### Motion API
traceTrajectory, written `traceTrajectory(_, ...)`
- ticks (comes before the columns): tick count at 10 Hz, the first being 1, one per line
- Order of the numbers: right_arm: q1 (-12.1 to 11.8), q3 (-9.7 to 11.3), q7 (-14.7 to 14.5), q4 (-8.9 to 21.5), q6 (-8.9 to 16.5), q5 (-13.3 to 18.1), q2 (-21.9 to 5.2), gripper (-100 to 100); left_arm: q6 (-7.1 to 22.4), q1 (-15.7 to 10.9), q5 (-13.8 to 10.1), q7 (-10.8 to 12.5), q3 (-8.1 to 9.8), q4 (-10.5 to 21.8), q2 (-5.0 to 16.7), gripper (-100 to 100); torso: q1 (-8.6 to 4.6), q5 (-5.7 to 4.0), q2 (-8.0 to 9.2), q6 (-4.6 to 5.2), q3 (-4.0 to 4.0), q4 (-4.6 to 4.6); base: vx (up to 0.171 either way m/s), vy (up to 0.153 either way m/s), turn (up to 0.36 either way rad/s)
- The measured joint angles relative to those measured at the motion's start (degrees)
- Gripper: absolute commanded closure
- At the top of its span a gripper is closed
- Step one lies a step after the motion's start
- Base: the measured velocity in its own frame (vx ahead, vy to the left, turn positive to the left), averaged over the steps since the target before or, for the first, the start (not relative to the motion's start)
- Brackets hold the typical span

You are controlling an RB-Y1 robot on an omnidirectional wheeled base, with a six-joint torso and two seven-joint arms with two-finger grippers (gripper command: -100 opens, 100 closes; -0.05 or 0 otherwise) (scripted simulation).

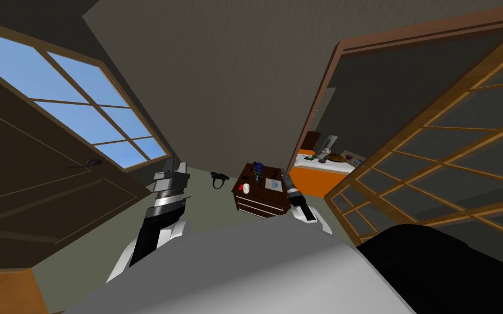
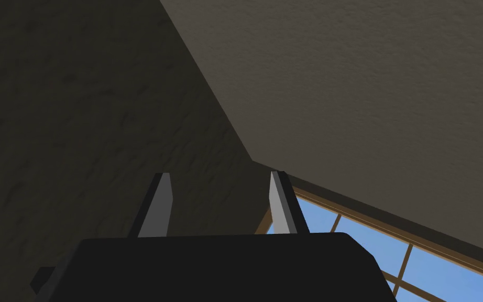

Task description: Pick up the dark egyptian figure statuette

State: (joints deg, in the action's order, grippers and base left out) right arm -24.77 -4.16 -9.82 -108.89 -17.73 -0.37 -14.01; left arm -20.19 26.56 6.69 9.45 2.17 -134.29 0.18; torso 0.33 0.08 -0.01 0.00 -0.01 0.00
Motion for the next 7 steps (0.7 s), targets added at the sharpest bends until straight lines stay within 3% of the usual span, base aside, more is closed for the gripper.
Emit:
traceTrajectory(5, 1.2, -1.1, -1.1, 7.3, 3.9, 1.6, -2.8, -100, 0.0, 0.0, 0.0, 0.0, 0.00, 0.0, 0.0, 0, 0.05, 0.02, 0.00, 0.00, 0.00, 0.00, 0.014, 0.090, 0.093)
traceTrajectory(7, 1.3, -1.3, -1.4, 8.8, 5.3, 2.0, -3.1, -100, 0.0, 0.0, 0.0, 0.0, 0.01, 0.0, 0.0, 0, -0.13, -0.01, 0.01, 0.03, 0.00, 0.00, 0.016, 0.058, 0.055)
